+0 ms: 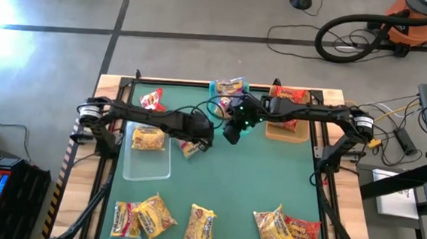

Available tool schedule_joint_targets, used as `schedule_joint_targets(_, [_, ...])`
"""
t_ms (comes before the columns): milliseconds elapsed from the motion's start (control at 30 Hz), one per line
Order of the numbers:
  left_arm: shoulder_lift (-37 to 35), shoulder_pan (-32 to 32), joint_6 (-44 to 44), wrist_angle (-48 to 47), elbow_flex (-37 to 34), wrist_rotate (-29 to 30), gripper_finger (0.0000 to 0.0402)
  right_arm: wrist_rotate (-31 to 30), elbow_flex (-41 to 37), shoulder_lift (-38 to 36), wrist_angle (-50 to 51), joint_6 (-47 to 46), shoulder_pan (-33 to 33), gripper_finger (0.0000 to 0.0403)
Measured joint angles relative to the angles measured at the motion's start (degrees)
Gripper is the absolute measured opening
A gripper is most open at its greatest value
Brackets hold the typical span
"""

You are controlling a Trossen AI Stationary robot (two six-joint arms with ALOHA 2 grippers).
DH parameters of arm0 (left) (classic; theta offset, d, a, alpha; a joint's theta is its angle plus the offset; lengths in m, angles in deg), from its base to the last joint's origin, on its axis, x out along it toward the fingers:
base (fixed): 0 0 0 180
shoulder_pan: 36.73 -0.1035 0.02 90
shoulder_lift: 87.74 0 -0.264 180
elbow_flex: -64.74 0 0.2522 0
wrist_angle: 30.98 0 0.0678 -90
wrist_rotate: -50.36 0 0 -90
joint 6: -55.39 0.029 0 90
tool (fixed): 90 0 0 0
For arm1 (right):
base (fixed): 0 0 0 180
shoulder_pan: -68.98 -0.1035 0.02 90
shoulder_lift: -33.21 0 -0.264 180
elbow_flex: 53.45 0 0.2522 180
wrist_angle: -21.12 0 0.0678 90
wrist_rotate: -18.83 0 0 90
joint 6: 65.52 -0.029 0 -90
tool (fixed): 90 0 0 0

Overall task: Sort Maruchan noodles
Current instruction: Put the top blue noodle pack into the blue bin

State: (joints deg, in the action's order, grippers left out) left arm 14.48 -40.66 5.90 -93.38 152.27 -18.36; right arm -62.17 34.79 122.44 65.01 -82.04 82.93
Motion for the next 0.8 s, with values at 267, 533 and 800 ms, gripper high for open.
schedule_joint_targets(267, [7.29, -0.85, -2.81, -3.4, 0.14, -3.32, 0.0039, -6.02, -0.02, -3.17, 8.2, 0.66, -4.99, 0.0079])
schedule_joint_targets(533, [14.03, 3.02, -4.01, -3.86, 7.49, -7.79, 0.0038, -10.11, 0.0, -7.6, 9.07, 0.79, -9.41, 0.0079])
schedule_joint_targets(800, [21.62, 7.86, -1.83, 0.64, 22.72, -15.12, 0.0038, -10.64, -0.01, -10.64, 11.36, 0.59, -10.46, 0.0079])
